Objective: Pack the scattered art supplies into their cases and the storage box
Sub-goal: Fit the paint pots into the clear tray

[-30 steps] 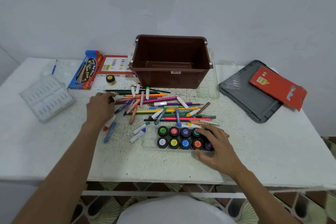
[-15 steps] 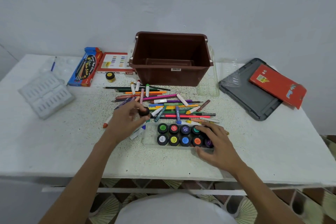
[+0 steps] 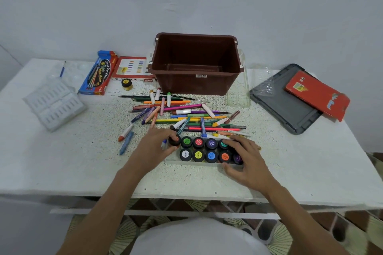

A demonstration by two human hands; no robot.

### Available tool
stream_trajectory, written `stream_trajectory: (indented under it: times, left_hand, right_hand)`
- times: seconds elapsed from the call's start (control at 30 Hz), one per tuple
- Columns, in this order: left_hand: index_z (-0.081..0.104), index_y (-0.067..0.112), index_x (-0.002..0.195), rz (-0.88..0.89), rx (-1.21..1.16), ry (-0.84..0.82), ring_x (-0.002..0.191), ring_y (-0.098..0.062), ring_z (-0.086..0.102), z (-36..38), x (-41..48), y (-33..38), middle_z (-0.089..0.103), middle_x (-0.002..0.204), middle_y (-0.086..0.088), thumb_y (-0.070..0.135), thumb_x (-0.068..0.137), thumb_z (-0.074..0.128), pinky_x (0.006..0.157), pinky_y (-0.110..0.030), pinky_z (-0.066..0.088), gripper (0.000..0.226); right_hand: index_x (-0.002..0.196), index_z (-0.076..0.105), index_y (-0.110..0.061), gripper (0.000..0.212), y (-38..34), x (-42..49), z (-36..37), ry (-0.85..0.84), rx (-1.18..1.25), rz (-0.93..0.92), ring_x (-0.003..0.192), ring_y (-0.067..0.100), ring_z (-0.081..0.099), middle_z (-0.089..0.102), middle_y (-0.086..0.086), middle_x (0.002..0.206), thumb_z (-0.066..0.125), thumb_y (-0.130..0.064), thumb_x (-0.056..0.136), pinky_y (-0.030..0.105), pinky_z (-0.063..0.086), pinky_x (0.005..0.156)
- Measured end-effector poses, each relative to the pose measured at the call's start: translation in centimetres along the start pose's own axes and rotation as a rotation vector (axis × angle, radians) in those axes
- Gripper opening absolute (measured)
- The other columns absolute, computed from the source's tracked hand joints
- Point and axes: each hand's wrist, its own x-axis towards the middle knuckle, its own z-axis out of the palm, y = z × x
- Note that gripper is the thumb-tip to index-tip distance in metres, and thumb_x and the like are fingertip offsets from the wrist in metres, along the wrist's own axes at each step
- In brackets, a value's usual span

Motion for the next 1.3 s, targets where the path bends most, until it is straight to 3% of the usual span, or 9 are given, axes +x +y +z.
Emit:
stream_trajectory:
  times: [0.1, 0.23, 0.4, 0.57, 0.77, 0.9, 1.07, 1.17, 1.3]
  left_hand:
    - [0.064, 0.021, 0.09, 0.082, 0.142, 0.049, 0.097, -0.022, 0.058, 0.8, -0.1, -0.8, 0.07, 0.108, 0.005, 0.024, 0.066, 0.088, 0.086, -0.049, 0.049, 0.034]
    - [0.06, 0.022, 0.095, 0.104, 0.145, 0.052, 0.107, -0.021, 0.056, 1.2, -0.3, -1.3, 0.061, 0.113, 0.004, 0.03, 0.074, 0.079, 0.095, -0.044, 0.046, 0.029]
    - [0.062, 0.02, 0.1, 0.044, -0.004, 0.094, 0.11, -0.008, 0.051, 0.2, 0.5, -1.1, 0.061, 0.112, 0.006, 0.043, 0.084, 0.062, 0.098, -0.013, 0.031, 0.028]
    - [0.064, 0.014, 0.098, -0.041, 0.021, 0.248, 0.096, -0.018, 0.058, -1.9, 3.1, -3.0, 0.064, 0.099, -0.001, 0.017, 0.091, 0.065, 0.085, -0.035, 0.049, 0.008]
    - [0.067, 0.012, 0.103, -0.198, 0.158, 0.32, 0.098, -0.024, 0.056, -4.6, 7.7, -6.8, 0.064, 0.104, -0.007, 0.013, 0.09, 0.062, 0.08, -0.032, 0.041, 0.014]
    - [0.067, 0.008, 0.108, -0.242, 0.296, 0.347, 0.104, -0.033, 0.053, -6.0, 10.0, -8.6, 0.062, 0.113, -0.015, 0.009, 0.089, 0.059, 0.083, -0.041, 0.045, 0.02]
    - [0.051, 0.025, 0.139, -0.507, 0.425, 0.077, 0.134, -0.041, 0.031, -6.6, 12.8, -10.1, 0.031, 0.152, -0.019, 0.027, 0.096, 0.055, 0.105, -0.054, 0.035, 0.043]
    - [0.039, 0.028, 0.148, -0.63, 0.463, -0.045, 0.14, -0.042, 0.023, -6.9, 13.9, -10.8, 0.012, 0.16, -0.018, 0.038, 0.1, 0.047, 0.11, -0.055, 0.027, 0.05]
    - [0.039, 0.017, 0.148, -0.621, 0.486, -0.053, 0.136, -0.042, 0.032, -7.0, 14.5, -11.5, 0.018, 0.157, -0.022, 0.041, 0.098, 0.05, 0.11, -0.052, 0.031, 0.056]
  right_hand:
    - [0.137, 0.052, -0.031, 0.062, 0.0, -0.1, 0.1, 0.004, 0.007, 0.005, 0.128, 0.01, 0.035, 0.043, -0.009, 0.143, 0.061, -0.055, 0.081, 0.027, 0.028, 0.105]
    - [0.137, 0.053, -0.03, 0.062, 0.0, -0.1, 0.1, 0.015, 0.018, 0.007, 0.128, 0.011, 0.035, 0.044, -0.009, 0.142, 0.061, -0.054, 0.08, 0.03, 0.03, 0.105]
    - [0.137, 0.052, -0.031, 0.062, -0.1, -0.2, 0.1, 0.013, 0.019, 0.006, 0.128, 0.01, 0.034, 0.043, -0.01, 0.143, 0.06, -0.054, 0.08, 0.029, 0.03, 0.105]
    - [0.137, 0.052, -0.032, 0.061, 0.3, -0.1, 0.2, -0.003, 0.011, 0.0, 0.129, 0.013, 0.038, 0.043, -0.011, 0.143, 0.062, -0.055, 0.081, 0.029, 0.031, 0.105]
    - [0.138, 0.051, -0.033, 0.062, 0.4, 0.1, 0.2, -0.009, -0.01, -0.006, 0.13, 0.012, 0.039, 0.043, -0.012, 0.143, 0.062, -0.057, 0.082, 0.026, 0.029, 0.104]
    - [0.138, 0.05, -0.035, 0.061, 0.3, 0.0, 0.2, -0.011, -0.007, -0.002, 0.131, 0.012, 0.038, 0.041, -0.014, 0.144, 0.062, -0.057, 0.082, 0.028, 0.032, 0.104]
    - [0.138, 0.049, -0.036, 0.061, 0.3, 0.0, 0.1, -0.016, -0.009, -0.003, 0.132, 0.011, 0.037, 0.04, -0.016, 0.145, 0.062, -0.058, 0.082, 0.025, 0.029, 0.104]
    - [0.137, 0.05, -0.037, 0.061, 0.2, 0.0, 0.1, -0.012, -0.003, 0.004, 0.132, 0.011, 0.038, 0.04, -0.018, 0.144, 0.063, -0.057, 0.082, 0.017, 0.023, 0.105]
    - [0.137, 0.049, -0.037, 0.061, 0.2, 0.1, 0.0, -0.016, -0.004, 0.003, 0.131, 0.011, 0.038, 0.041, -0.017, 0.143, 0.061, -0.06, 0.082, 0.014, 0.021, 0.104]
